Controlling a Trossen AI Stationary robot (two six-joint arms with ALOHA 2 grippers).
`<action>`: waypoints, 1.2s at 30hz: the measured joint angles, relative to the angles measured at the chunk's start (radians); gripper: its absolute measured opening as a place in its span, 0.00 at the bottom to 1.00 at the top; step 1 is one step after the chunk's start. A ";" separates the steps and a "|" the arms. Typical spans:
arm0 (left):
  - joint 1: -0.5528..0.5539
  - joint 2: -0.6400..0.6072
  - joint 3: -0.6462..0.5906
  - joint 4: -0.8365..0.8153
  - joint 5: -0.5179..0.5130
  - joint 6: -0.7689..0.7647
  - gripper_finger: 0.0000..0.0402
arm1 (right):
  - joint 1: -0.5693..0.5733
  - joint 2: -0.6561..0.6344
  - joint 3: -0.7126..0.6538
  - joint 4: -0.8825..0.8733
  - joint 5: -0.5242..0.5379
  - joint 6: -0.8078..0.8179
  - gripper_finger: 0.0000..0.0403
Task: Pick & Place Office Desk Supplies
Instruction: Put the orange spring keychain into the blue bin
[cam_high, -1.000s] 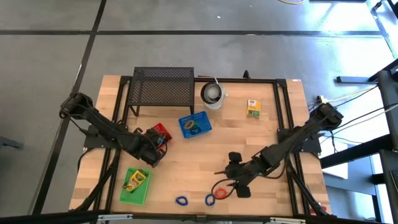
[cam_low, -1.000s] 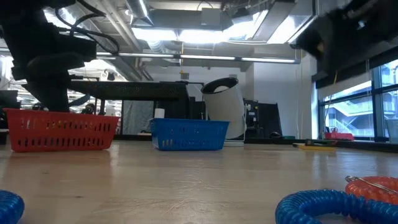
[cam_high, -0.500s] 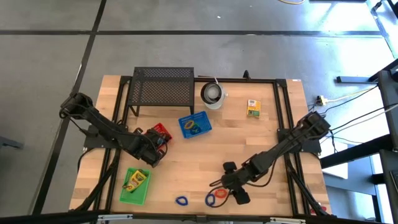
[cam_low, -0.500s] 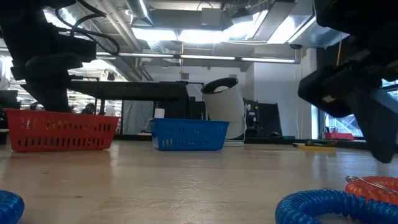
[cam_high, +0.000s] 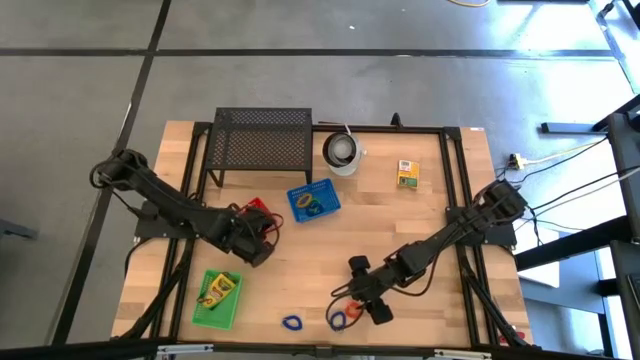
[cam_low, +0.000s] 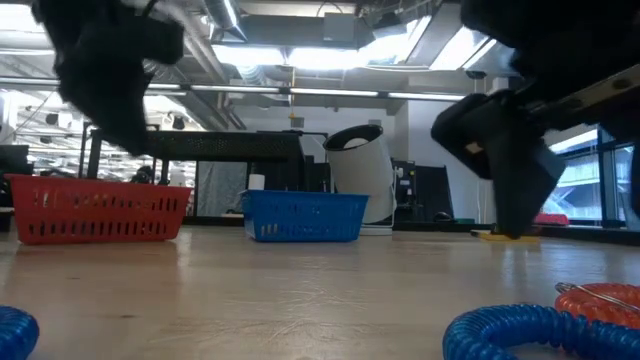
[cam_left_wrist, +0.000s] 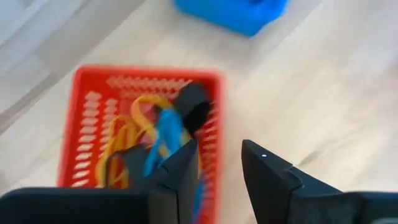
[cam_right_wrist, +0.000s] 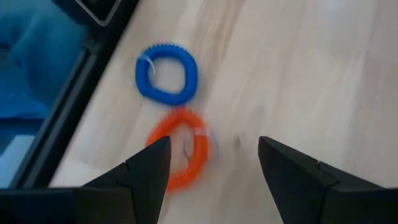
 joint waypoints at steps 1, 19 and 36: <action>-0.001 0.000 0.021 0.004 -0.005 0.008 0.29 | -0.002 0.013 0.000 0.024 -0.003 0.000 0.61; -0.153 -0.001 0.179 0.236 -0.208 0.297 0.24 | 0.032 0.102 0.005 0.030 0.099 -0.154 0.47; -0.154 -0.001 0.179 0.468 -0.312 0.510 0.24 | 0.033 0.055 -0.003 -0.039 0.042 -0.203 0.07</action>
